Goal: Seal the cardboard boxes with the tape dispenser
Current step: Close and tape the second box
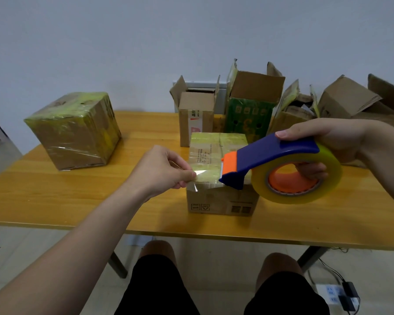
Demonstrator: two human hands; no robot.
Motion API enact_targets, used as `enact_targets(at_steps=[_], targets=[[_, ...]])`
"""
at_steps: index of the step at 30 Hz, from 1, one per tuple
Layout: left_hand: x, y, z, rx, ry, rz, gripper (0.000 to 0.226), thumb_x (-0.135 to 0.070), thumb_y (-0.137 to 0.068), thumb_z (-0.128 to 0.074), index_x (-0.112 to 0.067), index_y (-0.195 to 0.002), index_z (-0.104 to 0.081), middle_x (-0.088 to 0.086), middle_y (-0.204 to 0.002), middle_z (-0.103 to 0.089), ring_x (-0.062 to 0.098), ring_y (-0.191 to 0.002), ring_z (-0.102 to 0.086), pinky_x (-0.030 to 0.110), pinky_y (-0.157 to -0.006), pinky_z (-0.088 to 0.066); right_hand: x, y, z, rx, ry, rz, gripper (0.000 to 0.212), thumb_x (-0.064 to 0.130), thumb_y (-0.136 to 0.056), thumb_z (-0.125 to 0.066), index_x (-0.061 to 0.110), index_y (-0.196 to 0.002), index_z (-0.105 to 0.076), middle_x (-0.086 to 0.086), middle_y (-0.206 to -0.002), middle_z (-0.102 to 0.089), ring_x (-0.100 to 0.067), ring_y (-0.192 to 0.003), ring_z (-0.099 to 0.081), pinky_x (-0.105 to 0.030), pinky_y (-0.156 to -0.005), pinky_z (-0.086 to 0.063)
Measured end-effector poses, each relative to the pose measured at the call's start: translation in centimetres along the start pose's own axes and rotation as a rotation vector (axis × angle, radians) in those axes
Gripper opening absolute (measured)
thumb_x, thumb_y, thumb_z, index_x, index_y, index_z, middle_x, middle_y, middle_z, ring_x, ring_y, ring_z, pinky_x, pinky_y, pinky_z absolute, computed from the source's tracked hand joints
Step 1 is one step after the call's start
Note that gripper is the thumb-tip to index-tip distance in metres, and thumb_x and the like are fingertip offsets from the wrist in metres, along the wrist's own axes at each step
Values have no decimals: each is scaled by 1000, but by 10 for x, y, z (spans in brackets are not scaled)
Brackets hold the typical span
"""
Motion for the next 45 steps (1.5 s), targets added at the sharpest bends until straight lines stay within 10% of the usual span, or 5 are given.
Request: enact_targets(at_steps=[21, 28, 33, 40, 45], targets=[[41, -12, -28, 374, 401, 254, 8, -20, -97, -69, -19, -94, -62, 6, -79, -66, 22, -74, -70, 31, -67, -58, 4, -4, -1, 15, 15, -55, 79, 64, -68, -86, 12, -125, -70, -11, -62, -61, -18, -48, -57, -30, -50, -53], [-19, -31, 4, -156, -49, -182, 16, -28, -106, -54, -33, -104, -70, -11, -109, -72, 4, -102, -64, 27, -79, -49, 2, -6, 4, 14, 10, -69, 84, 64, -65, -87, 8, -125, -69, -11, -59, -60, -18, -46, -56, -29, -49, -52], [-55, -46, -51, -18, 79, -251, 35, -41, -112, -35, -31, -138, -57, -15, -133, -64, -3, -114, -55, 7, -69, -45, 2, -8, 3, 51, 2, -83, 80, 63, -69, -85, 7, -124, -69, -11, -59, -60, -18, -47, -57, -29, -49, -53], [-45, -49, -73, 21, -57, -265, 53, -51, -112, -23, -26, -147, -55, -8, -138, -65, 8, -132, -53, 38, -111, -44, -2, -10, 6, 122, 92, -87, 72, 68, -80, -73, 9, -120, -71, -13, -65, -68, -21, -54, -65, -32, -62, -57], [-46, -49, -77, -5, -289, -309, 54, -49, -112, -22, -27, -136, -65, -6, -129, -69, 15, -121, -59, 46, -104, -48, -15, -4, 17, 190, 10, -85, 71, 61, -88, -68, 2, -128, -64, -15, -67, -69, -22, -57, -67, -34, -64, -59]])
Point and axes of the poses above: each hand's wrist, its own y-axis away from the middle knuckle, its own z-axis out of the back of the hand, x = y × z, the point moved 9 cm from there along -y, towards the middle knuckle
